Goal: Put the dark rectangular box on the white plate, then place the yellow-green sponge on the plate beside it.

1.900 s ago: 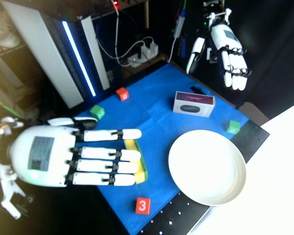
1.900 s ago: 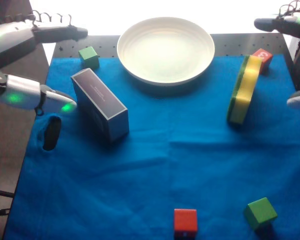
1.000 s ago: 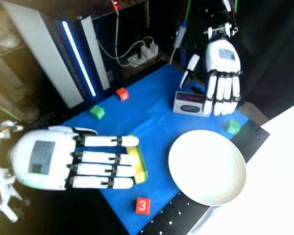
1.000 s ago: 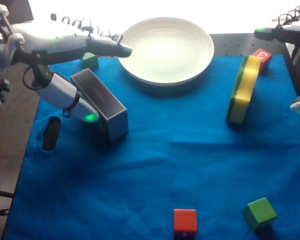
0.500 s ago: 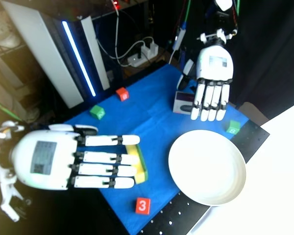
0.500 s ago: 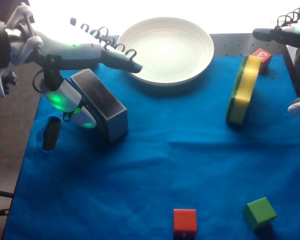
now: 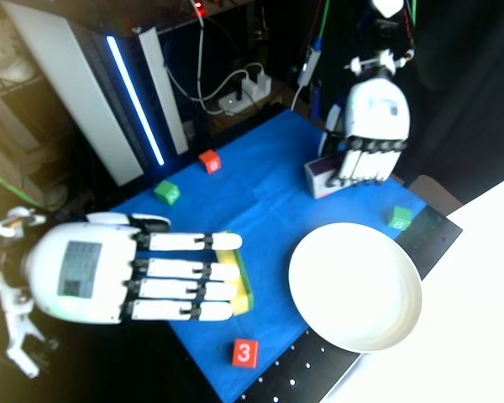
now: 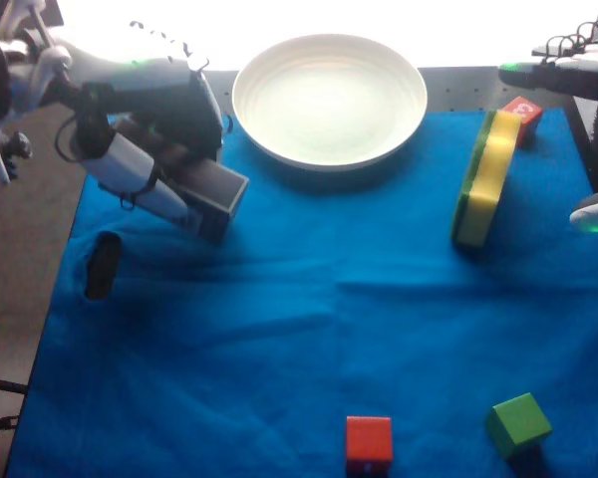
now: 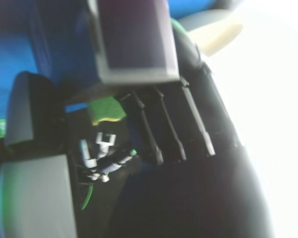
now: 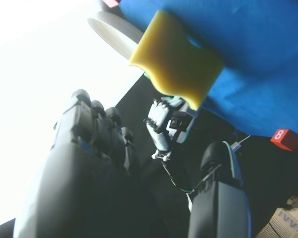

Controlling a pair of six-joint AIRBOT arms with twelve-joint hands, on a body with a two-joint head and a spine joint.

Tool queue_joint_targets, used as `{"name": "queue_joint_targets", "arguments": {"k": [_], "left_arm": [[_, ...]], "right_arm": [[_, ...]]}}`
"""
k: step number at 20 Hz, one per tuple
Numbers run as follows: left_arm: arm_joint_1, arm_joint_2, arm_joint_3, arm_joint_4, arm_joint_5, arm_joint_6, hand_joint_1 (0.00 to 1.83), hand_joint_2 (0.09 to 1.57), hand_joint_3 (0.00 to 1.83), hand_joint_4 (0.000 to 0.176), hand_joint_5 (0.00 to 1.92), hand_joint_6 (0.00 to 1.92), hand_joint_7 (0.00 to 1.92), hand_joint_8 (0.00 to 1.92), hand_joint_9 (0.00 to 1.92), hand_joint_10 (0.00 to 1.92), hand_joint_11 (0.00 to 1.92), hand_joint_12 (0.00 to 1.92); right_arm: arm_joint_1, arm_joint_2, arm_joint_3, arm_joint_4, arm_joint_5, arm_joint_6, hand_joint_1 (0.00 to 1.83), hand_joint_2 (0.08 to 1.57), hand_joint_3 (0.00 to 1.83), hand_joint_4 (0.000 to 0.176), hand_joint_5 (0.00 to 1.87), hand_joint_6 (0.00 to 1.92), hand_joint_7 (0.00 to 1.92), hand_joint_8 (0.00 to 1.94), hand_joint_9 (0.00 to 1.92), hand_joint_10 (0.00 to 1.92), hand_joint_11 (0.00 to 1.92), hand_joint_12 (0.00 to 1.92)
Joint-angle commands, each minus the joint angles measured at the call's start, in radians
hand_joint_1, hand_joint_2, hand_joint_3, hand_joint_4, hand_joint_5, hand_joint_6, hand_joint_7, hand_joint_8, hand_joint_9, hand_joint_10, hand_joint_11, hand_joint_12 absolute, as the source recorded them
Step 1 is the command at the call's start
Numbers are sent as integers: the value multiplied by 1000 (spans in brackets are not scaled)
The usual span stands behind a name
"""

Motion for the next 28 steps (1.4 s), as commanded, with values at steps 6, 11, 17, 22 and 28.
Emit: {"name": "queue_joint_targets", "arguments": {"k": [6,11,17,22,28], "left_arm": [[-69,-14,13,-414,-44,325,1273,1085,4,0,1167,458,983,1190,992,905,770,1371],[-71,-94,99,-754,-98,532,1360,1063,0,0,1077,763,1097,811,998,968,720,1203],[-71,-252,270,-914,-91,559,1244,1068,2,27,1095,783,1069,875,936,638,490,1317],[-71,-378,417,-980,-57,559,1246,1063,0,8,1077,763,1116,840,1076,558,709,1249],[-84,-480,527,-1027,-33,558,1235,1079,1,30,1094,784,1022,938,987,632,509,1326]], "right_arm": [[18,-3,9,60,101,12,816,1005,13,54,70,0,143,0,154,2,165,15],[30,-23,22,66,101,14,823,1043,9,53,90,2,125,3,167,5,246,35],[40,-47,42,66,101,14,759,1053,8,43,77,1,108,1,159,0,241,26],[58,-74,65,50,101,14,757,1081,11,52,82,6,125,9,154,4,199,7],[82,-102,86,27,101,15,753,1083,4,34,98,5,167,12,186,6,220,14]]}}
